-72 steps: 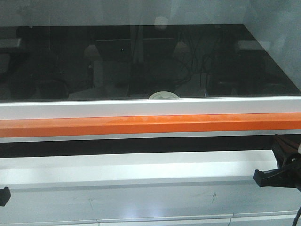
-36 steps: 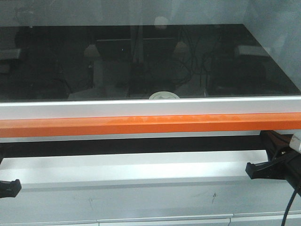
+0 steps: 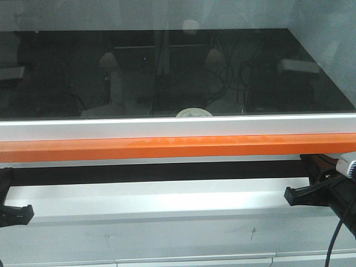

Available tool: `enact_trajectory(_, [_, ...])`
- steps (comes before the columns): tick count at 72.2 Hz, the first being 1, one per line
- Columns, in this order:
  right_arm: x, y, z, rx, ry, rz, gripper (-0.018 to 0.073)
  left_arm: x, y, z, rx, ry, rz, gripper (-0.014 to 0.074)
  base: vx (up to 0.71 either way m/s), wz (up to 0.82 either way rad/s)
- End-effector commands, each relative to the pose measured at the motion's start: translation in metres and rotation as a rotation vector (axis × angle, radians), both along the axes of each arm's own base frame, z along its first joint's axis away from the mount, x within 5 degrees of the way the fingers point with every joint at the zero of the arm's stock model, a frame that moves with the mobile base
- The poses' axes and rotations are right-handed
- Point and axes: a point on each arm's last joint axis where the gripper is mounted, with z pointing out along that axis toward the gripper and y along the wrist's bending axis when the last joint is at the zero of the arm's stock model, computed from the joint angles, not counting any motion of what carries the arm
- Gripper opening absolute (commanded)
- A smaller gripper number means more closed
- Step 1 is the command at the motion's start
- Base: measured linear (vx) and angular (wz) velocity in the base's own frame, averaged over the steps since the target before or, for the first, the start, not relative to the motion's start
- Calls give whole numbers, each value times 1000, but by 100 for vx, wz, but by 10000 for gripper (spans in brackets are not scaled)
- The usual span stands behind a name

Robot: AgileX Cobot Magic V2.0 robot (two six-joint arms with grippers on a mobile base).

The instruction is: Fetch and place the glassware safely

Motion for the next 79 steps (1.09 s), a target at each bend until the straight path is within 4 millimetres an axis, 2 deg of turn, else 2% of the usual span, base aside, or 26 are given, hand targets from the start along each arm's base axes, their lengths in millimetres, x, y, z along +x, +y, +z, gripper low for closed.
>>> enact_trajectory(1, [5, 2, 18, 28, -145, 12, -1, 8, -2, 16, -16, -135, -8, -7, 0, 0])
enact_trajectory(14, [5, 2, 21, 35, -175, 15, -1, 13, -2, 16, -25, -179, -13, -7, 0, 0])
enact_trajectory(34, [5, 2, 20, 34, -173, 15, -1, 13, -3, 29, -41, -317, -21, -7, 0, 0])
enact_trajectory(59, [5, 0, 25, 57, -223, -7, -1, 13, -3, 34, -46, -373, -24, -7, 0, 0])
enact_trajectory(79, [4, 1, 31, 10, -299, 6, -1, 12, -3, 37, -51, -403, -26, -7, 0, 0])
